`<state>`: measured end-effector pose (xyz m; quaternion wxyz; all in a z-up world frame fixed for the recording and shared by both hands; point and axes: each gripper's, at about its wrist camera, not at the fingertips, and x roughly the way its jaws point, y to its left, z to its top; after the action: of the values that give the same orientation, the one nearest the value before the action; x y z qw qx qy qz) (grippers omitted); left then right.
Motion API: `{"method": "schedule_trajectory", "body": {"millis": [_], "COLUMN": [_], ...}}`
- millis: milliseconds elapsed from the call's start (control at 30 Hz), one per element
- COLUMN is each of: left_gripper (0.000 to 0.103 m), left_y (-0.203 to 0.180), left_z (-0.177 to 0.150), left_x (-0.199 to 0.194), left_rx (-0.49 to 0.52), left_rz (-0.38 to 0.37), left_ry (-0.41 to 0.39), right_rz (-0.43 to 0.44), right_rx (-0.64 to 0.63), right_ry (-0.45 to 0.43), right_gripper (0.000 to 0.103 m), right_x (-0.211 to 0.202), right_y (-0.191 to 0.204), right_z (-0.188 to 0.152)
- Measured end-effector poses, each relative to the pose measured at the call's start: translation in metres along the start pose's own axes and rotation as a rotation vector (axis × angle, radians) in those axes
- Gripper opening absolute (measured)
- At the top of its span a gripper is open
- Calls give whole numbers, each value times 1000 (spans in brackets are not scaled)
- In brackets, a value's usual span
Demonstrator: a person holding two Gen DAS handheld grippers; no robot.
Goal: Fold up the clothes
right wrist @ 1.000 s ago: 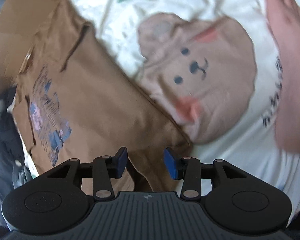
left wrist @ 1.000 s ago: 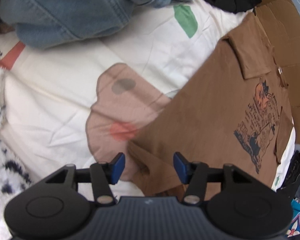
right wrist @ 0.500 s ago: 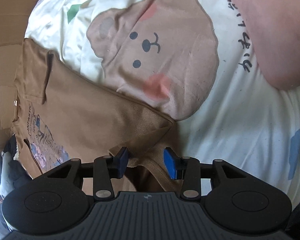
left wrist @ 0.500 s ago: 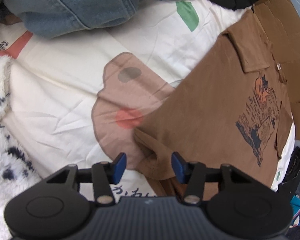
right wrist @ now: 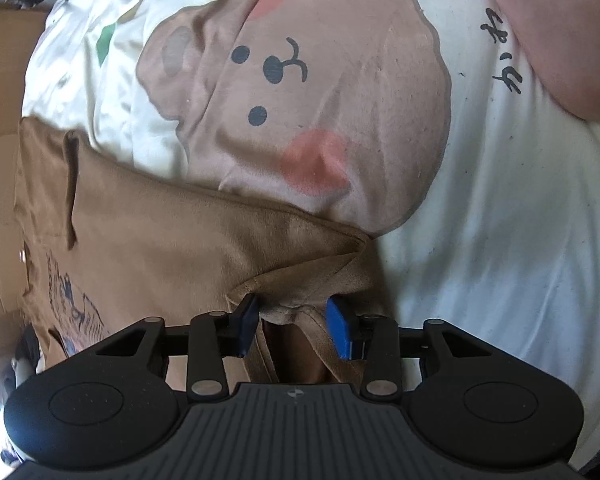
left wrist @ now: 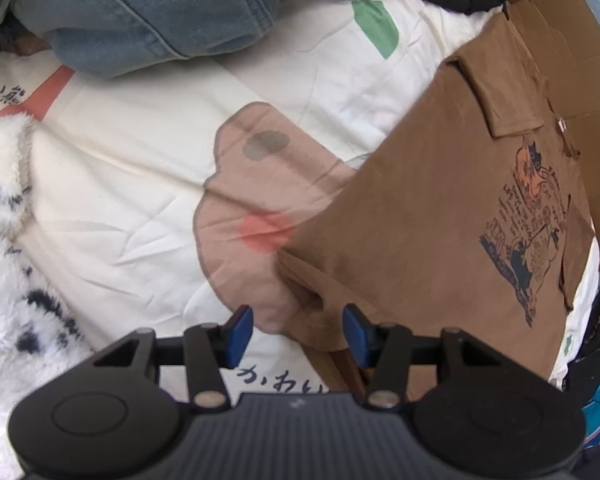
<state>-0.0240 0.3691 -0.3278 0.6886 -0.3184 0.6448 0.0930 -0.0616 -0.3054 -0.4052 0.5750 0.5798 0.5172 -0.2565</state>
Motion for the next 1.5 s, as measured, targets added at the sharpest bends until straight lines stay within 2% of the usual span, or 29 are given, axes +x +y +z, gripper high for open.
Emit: {"method": "schedule_trajectory", "body": {"millis": [67,200,367,433,533,767,933,967,1067,1200,1400,1500], "left_gripper": [52,52,52,52,52,50,43,37,7,6,5,4], "left_y": [0,-3,-9,-11,-14,-17,-13,-13,-11,-7,0,2], "left_z": [0,1,2,2,2,-2,-6,-6,-8,-6,16,29], "left_x": [1,3,4,5,8,18,31,33,37,29,5,2], "left_rx": [-4,-7,-15,-11,-7,3,5,8,9,-36,-128,-168], "left_rz": [-3,-14,-44,-47,-52,-38,-42,-40,-41,-98,-178,-190], "left_ry": [-2,-6,-7,-6,-3,13,0,-2,12,26,-27,-44], "right_rz": [-1,-6,11,12,18,51,63,62,62,75,116,133], "right_rx": [12,51,100,101,98,60,28,21,5,3,23,53], "right_ry": [-11,-34,-27,-26,-25,-48,-63,-64,-63,-64,-72,-72], "right_gripper": [37,22,17,8,6,5,5,5,5,5,5,4], "right_x": [2,4,7,6,3,-25,-43,-44,-52,-57,-69,-69], "right_y": [-1,-8,-14,-13,-12,-9,-4,-4,-4,-1,-2,-4], "right_z": [1,6,11,12,12,13,16,16,16,14,20,22]}}
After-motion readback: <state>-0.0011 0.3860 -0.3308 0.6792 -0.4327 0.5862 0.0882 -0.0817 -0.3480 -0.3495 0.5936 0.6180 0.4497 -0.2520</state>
